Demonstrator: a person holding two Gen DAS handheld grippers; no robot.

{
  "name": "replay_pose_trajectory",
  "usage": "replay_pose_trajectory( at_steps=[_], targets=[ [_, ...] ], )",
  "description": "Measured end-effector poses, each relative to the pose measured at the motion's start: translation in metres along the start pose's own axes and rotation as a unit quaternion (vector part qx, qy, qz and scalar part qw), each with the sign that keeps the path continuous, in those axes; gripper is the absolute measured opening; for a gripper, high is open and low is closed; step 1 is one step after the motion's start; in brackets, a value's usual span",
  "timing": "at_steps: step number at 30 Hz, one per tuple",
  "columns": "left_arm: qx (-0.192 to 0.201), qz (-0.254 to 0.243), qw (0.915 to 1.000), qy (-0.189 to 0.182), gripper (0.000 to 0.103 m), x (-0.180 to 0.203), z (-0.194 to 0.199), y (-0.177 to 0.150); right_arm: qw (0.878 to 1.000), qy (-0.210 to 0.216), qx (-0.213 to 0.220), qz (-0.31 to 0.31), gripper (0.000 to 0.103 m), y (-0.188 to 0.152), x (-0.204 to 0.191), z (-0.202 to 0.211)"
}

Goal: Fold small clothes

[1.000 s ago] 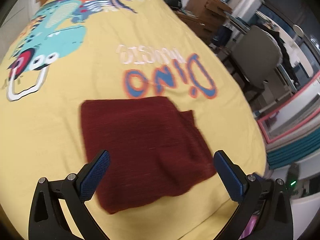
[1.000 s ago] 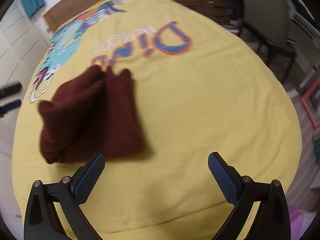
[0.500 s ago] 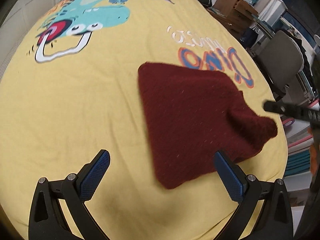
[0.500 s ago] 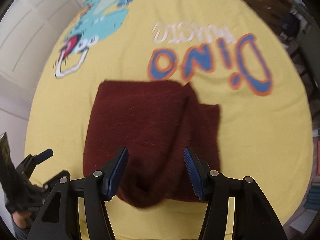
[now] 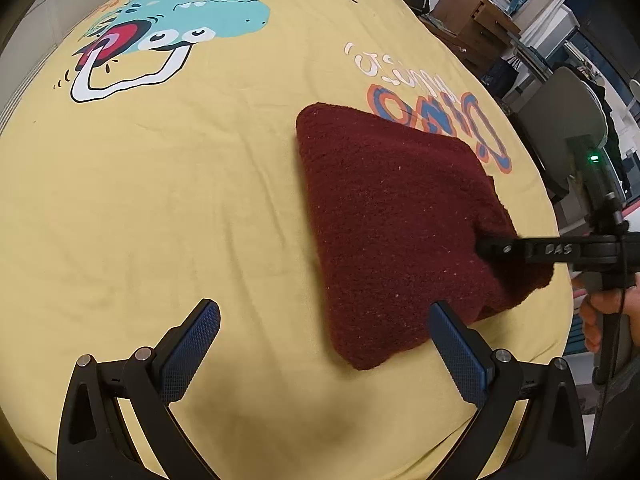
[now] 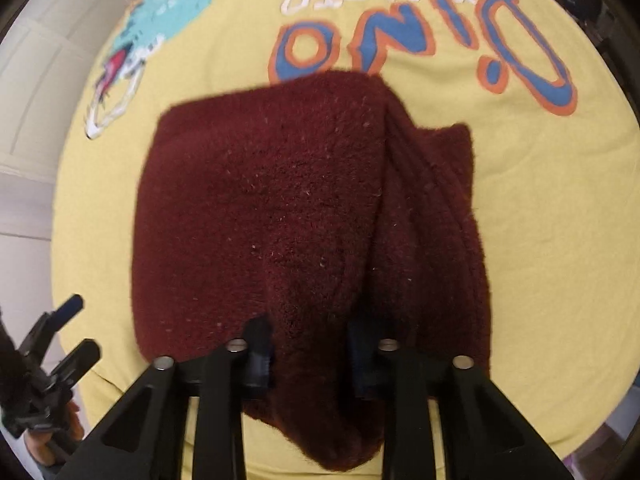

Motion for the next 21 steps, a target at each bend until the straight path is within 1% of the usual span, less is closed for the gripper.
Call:
replay_pose_trajectory(
  at_steps=[3,7,11,13,14,17,18,20,21],
  targets=[
    [-0.001,-0.001,1.0000,0.005,0.102,0.001,-0.001,0.001,0.999,-0.014,0.031,0.006,0.021,-0.004,0.007,0.020],
    [0.001,-0.003,1.0000,0.003,0.102,0.006,-0.001,0.005,0.997,-0.034,0.063,0.006,0.021,-0.015,0.021,0.045],
    [0.001,-0.012,0.9999,0.004,0.102,0.014,-0.001,0.007,0.996,-0.049,0.075,-0.004,0.021,-0.028,0.048,0.061],
    [0.000,-0.015,0.9999,0.001,0.102,0.020,-0.002,0.008,0.995,-0.068,0.069,-0.007,0.021,-0.035,0.060,0.053],
    [0.000,-0.017,0.9999,0.000,0.102,0.023,-0.003,0.008,0.995,-0.077,0.059,-0.010,0.021,-0.038,0.067,0.043],
    [-0.003,-0.020,0.9998,-0.001,0.102,0.030,-0.007,0.008,0.996,-0.082,0.032,-0.016,0.024,-0.044,0.079,0.011],
    [-0.005,-0.020,0.9998,-0.002,0.102,0.031,-0.009,0.008,0.996,-0.083,0.029,-0.019,0.027,-0.045,0.082,0.004],
    [-0.009,-0.020,0.9998,-0.002,0.102,0.035,-0.012,0.009,0.995,-0.084,0.038,-0.027,0.040,-0.050,0.087,0.003],
    [-0.010,-0.021,0.9997,-0.002,0.102,0.037,-0.013,0.009,0.994,-0.095,0.045,-0.033,0.061,-0.050,0.091,0.005]
  ],
)
Point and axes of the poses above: each gripper's, at about its wrist camera, not at the fingertips, and z roughly against the way its jaws point, x to its right, y to its top, the point moved 6 cm from there along -z, roughly the way its jaws point, and after that the axes turned 11 degrees about -x, right-handed, at the moved point
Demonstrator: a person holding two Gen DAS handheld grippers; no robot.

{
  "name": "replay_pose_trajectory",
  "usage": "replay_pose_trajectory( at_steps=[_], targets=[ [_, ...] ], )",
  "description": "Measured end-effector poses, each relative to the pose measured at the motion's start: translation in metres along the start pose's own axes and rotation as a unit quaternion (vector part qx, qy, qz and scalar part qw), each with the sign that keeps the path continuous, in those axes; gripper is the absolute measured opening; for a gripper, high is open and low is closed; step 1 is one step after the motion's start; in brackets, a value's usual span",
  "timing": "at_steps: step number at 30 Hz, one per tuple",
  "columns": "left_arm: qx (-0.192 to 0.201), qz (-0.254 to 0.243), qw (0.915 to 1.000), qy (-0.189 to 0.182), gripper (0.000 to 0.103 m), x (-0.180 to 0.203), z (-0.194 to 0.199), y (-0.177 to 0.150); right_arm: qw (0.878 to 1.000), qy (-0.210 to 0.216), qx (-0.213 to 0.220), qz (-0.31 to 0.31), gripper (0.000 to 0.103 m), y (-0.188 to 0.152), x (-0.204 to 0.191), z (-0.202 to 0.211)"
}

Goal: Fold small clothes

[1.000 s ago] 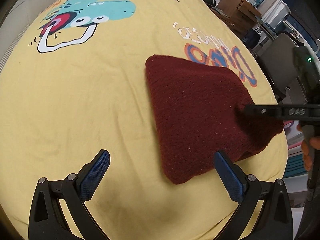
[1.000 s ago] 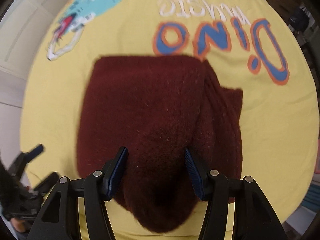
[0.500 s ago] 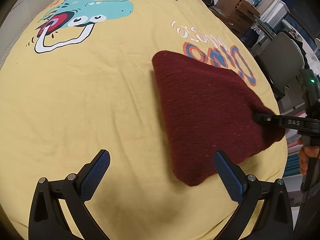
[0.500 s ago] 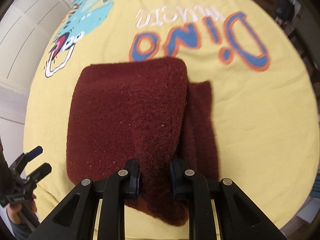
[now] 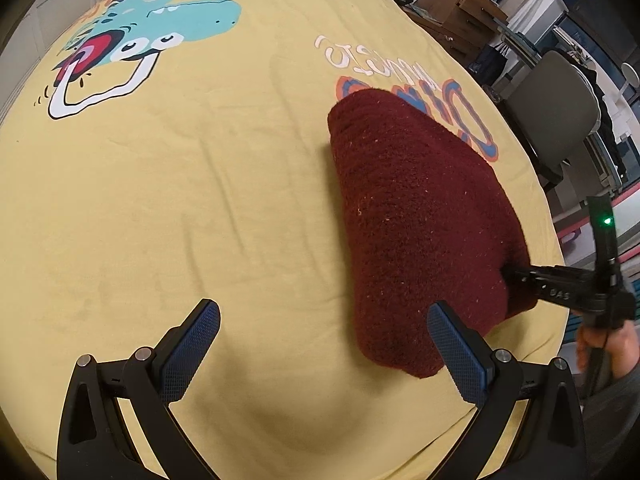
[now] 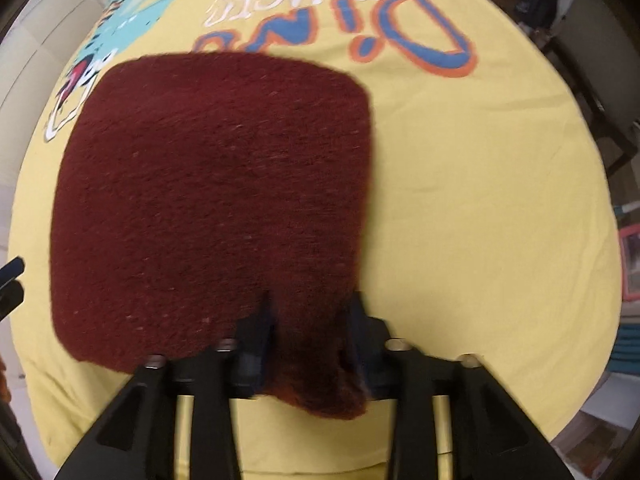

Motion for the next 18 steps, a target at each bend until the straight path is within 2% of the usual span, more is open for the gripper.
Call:
replay_pose_trajectory(
  at_steps=[1,2,4,9,12,14,18],
  targets=[
    [-0.001,-0.002,1.0000,0.002,0.102,0.002,-0.001,0.001,1.000,-0.009,0.004,-0.005,0.075,0.000,0.003,0.002],
    [-0.001,-0.004,1.0000,0.006,0.102,0.003,-0.002,0.003,1.000,-0.004,0.009,-0.011,0.077,0.001,0.007,0.007],
    [-0.005,-0.007,0.9999,0.012,0.102,0.005,-0.004,0.008,1.000,0.017,0.012,-0.016,0.077,0.002,0.009,0.013],
    [-0.010,-0.004,0.9999,0.011,0.102,0.012,-0.007,0.023,0.999,0.030,0.033,-0.006,0.079,0.006,0.009,0.037],
    [-0.013,0.000,0.9999,0.010,0.102,0.013,-0.008,0.035,0.997,0.058,0.054,0.002,0.084,0.013,-0.004,0.050],
    [-0.015,0.005,0.9999,0.007,0.102,0.017,-0.010,0.043,0.996,0.056,0.062,0.011,0.086,0.021,-0.009,0.053],
    [-0.032,0.007,0.9994,-0.013,0.102,0.035,-0.023,0.061,0.997,0.065,0.044,0.018,0.087,0.035,-0.016,0.038]
  ],
)
Point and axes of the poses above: each gripper's, at about its wrist camera, not at the fingertips, and z roughly against the way its jaws point, x to its right, y to its top, the point moved 6 cm from there along -z, roughly the way its jaws point, and after that the axes turned 11 degrees about -x, right-handed, at the moved point
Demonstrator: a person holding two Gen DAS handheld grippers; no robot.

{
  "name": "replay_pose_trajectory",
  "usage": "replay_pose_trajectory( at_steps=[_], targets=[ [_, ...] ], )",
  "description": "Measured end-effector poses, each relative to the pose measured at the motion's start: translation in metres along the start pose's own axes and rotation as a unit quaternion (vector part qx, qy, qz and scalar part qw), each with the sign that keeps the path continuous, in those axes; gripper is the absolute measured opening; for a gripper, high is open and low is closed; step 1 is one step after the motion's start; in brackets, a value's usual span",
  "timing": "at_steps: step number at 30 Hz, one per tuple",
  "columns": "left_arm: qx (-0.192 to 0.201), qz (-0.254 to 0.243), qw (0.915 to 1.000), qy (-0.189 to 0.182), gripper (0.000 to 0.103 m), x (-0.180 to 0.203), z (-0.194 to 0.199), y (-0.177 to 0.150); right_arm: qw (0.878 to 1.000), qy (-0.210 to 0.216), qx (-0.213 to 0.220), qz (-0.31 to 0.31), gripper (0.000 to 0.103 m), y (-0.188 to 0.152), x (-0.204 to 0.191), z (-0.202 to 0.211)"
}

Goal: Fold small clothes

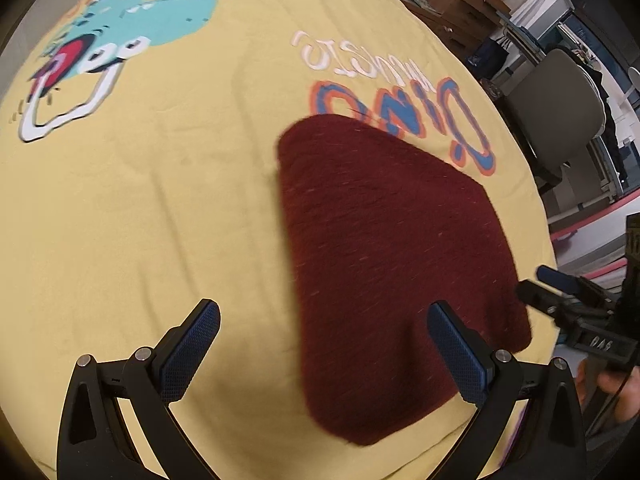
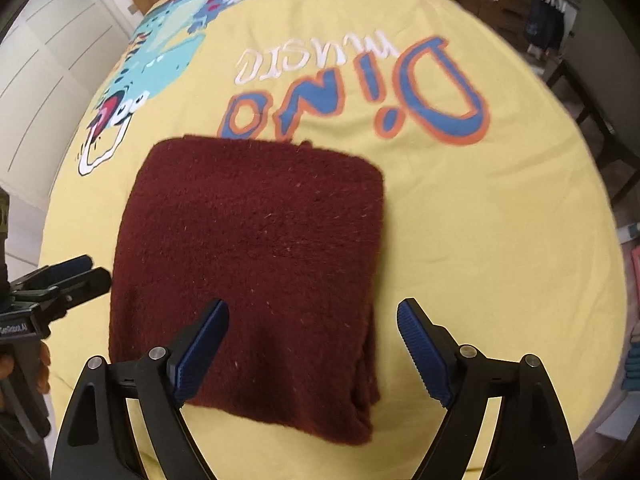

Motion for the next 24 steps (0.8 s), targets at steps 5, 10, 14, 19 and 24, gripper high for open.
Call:
replay_pose_trajectory(
  at_steps=[5,10,14,19,24],
  targets=[
    [-0.030,-0.015,0.9992,0.020,0.102,0.019,-0.029,0.015,1.000,0.000,-0.027,-0.007,0.088,0.004,0.006,-0.033],
    [-0.052,-0.020,0.9965,0.062,0.102,0.015,-0.064,0.010,0.999,0.022,-0.039,-0.019,0.102,-0.002,0.016,-0.060],
    [-0.041,-0.030,0.9957,0.078,0.103,0.005,-0.078,0.002,0.997,0.054,-0.044,-0.023,0.102,-0.008,0.021,-0.077],
    [-0.037,-0.034,0.9954,0.081,0.103,0.000,-0.085,-0.003,0.996,0.077,-0.046,-0.030,0.102,-0.012,0.022,-0.088],
    [-0.040,-0.027,0.9968,0.063,0.103,-0.008,-0.089,-0.006,0.995,0.089,-0.040,-0.028,0.099,-0.013,0.019,-0.091]
  ],
)
Point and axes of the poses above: each gripper's, at about its wrist camera, not at the fingertips, and z roughly against the way its jaws point, x to its right, y to its top, the point moved 6 cm from there along -z, roughly the way its jaws point, and after that the axes turned 11 degrees about -x, right-handed, at the moved point
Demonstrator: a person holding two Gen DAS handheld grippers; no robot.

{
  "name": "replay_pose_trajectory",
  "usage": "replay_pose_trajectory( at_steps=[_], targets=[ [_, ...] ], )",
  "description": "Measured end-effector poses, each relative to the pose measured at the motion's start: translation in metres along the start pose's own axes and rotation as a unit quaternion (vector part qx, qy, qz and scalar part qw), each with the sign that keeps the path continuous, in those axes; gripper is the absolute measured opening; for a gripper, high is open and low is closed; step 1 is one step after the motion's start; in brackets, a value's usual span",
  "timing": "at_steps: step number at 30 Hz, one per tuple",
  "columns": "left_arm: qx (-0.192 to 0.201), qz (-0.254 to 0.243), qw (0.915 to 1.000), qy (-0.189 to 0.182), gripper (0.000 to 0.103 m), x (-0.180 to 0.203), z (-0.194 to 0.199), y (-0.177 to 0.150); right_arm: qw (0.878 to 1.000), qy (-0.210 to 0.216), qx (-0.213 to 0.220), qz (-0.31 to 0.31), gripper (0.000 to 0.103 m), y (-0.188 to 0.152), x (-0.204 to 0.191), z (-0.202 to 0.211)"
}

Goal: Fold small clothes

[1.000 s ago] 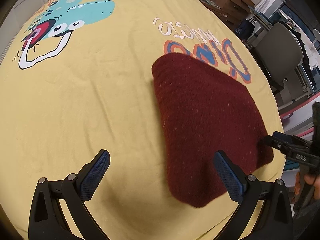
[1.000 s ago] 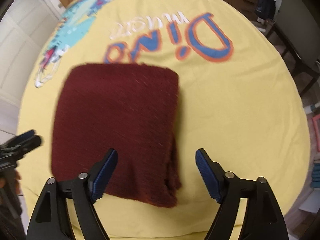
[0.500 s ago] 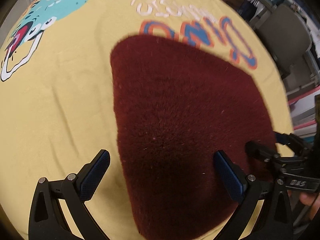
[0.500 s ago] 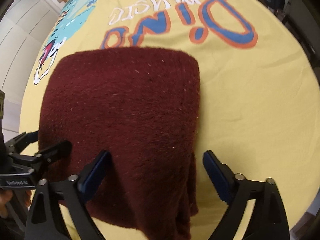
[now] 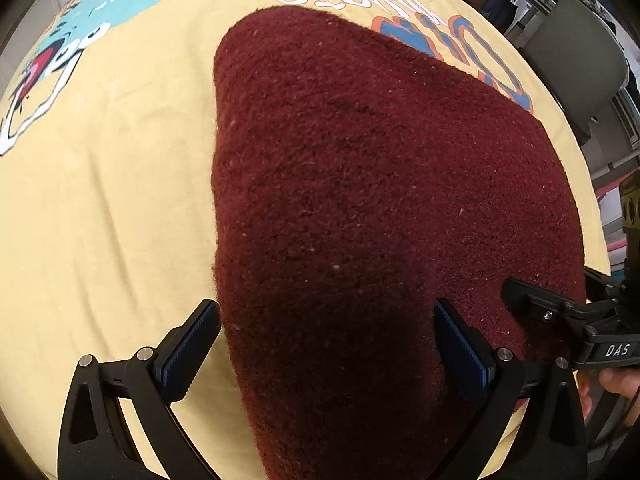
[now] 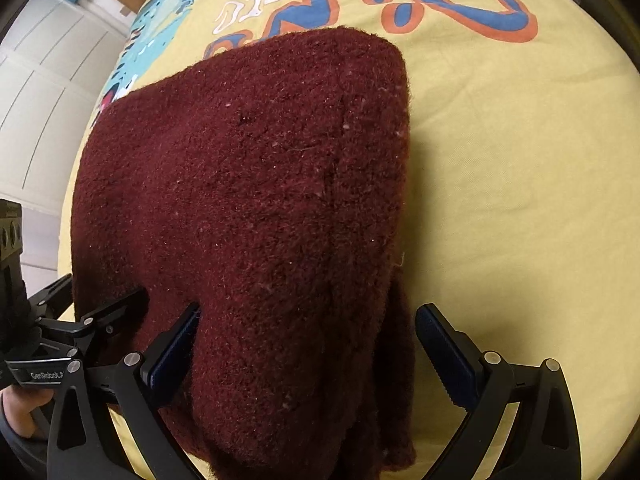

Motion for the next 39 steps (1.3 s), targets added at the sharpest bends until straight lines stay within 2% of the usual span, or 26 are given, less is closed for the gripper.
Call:
replay_pose_trajectory(
  at_steps=[2,3,4,6,10,12,13,15,17,20,23,29,33,36,38,39],
  targets=[
    [0.000,-0.001,1.0000,0.001,0.103,0.002,0.003,0.000,1.000,0.010,-0.005,-0.002,0.093,-0.001,-0.002,0.000],
    [0.001,-0.005,1.0000,0.003,0.101,0.002,0.003,0.000,1.000,0.017,-0.009,-0.003,0.084,-0.001,-0.005,0.000],
    [0.001,-0.010,1.0000,0.002,0.098,0.003,0.003,-0.001,1.000,0.025,-0.011,-0.001,0.080,-0.001,-0.007,0.001],
    [0.000,-0.016,0.9997,-0.016,0.082,0.006,0.004,-0.001,1.000,0.018,-0.014,0.005,0.075,-0.001,-0.011,0.002],
    [0.005,-0.032,0.9992,-0.021,0.074,0.005,0.007,-0.003,1.000,0.024,-0.002,0.000,0.051,-0.004,-0.019,0.011],
    [0.009,-0.032,0.9989,-0.034,0.058,0.003,0.013,-0.004,1.000,0.013,0.005,0.006,0.046,-0.006,-0.024,0.018],
    [0.011,-0.036,0.9987,-0.034,0.054,0.004,0.016,-0.004,1.000,0.007,0.008,0.012,0.044,-0.007,-0.028,0.022],
    [0.018,-0.056,0.9979,-0.029,0.046,0.007,0.026,-0.006,1.000,0.004,0.018,0.016,0.042,-0.009,-0.035,0.035],
    [0.031,-0.069,0.9963,-0.041,0.043,0.006,0.044,-0.012,0.999,0.008,0.031,0.024,0.041,-0.011,-0.044,0.050],
    [0.053,-0.078,0.9935,-0.063,0.043,-0.003,0.071,-0.018,0.998,0.012,0.047,0.042,0.041,-0.014,-0.066,0.070],
    [0.075,-0.081,0.9915,-0.070,0.043,-0.020,0.101,-0.024,0.996,0.015,0.062,0.064,0.041,-0.014,-0.095,0.085],
    [0.108,-0.065,0.9902,-0.060,0.043,-0.073,0.138,-0.046,0.993,0.015,0.066,0.101,0.041,-0.008,-0.163,0.078],
    [0.109,-0.042,0.9918,-0.051,0.043,-0.119,0.129,-0.067,0.993,0.000,0.047,0.109,0.042,-0.009,-0.188,0.045],
    [0.096,-0.024,0.9938,-0.051,0.044,-0.137,0.107,-0.079,0.994,-0.022,0.022,0.100,0.042,-0.012,-0.191,0.010],
    [0.078,-0.008,0.9953,-0.056,0.045,-0.147,0.086,-0.085,0.994,-0.043,0.015,0.096,0.046,-0.013,-0.193,-0.009],
    [0.074,-0.002,0.9956,-0.059,0.048,-0.149,0.077,-0.083,0.994,-0.055,0.019,0.097,0.050,-0.013,-0.190,-0.015]
  ],
)
Point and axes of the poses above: each gripper's, at about its wrist camera, not at the fingertips, and z roughly against the way its jaws point, x to its right, y to its top, the point moved 6 cm from there along -z, roughly the way its jaws point, and after that the axes turned 11 degrees about -x, right-handed, at the moved point
